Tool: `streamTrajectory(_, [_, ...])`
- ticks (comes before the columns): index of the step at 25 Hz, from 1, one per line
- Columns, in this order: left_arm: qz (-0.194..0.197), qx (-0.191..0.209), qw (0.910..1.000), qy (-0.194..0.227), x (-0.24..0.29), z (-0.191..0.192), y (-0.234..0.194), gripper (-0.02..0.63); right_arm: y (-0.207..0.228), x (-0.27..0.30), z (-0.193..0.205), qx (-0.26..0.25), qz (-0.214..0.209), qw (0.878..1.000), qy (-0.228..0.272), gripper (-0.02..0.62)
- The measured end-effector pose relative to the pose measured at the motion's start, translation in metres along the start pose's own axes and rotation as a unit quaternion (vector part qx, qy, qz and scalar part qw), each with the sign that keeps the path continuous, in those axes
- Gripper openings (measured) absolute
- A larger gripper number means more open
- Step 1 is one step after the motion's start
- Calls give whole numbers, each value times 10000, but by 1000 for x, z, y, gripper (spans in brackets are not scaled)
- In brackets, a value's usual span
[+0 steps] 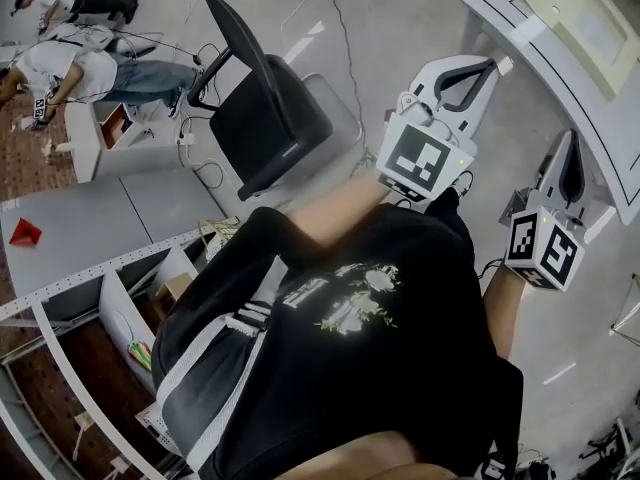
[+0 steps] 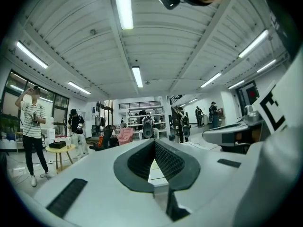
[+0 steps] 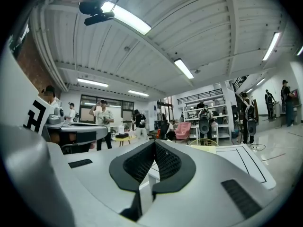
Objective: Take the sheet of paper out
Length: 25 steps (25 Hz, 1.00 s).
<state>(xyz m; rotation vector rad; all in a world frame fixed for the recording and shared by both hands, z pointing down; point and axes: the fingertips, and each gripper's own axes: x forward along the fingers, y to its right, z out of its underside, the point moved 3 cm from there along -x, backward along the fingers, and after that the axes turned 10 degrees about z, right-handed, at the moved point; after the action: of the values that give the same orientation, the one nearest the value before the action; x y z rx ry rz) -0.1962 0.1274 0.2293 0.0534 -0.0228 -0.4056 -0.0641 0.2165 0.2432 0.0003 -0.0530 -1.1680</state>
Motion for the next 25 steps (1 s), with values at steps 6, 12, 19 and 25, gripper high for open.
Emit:
streamTrajectory(6, [-35,77,10000,48,53,-18,5,-6,37,35,-13,61,-161,9998,114,0])
streamTrajectory(12, [-115,164,9998,-65,95,-23,14,-6,69,69,-20,87,-373,9991,175,0])
streamTrajectory(19, [-432,68,9990,-112,123,-20,11,-6,81,101,-23,95,-746,9970,174,0])
streamTrajectory(25, [-496,42,9987,-135,143,-16,7,-6,86,120,-19,-18,-809,9966,119,0])
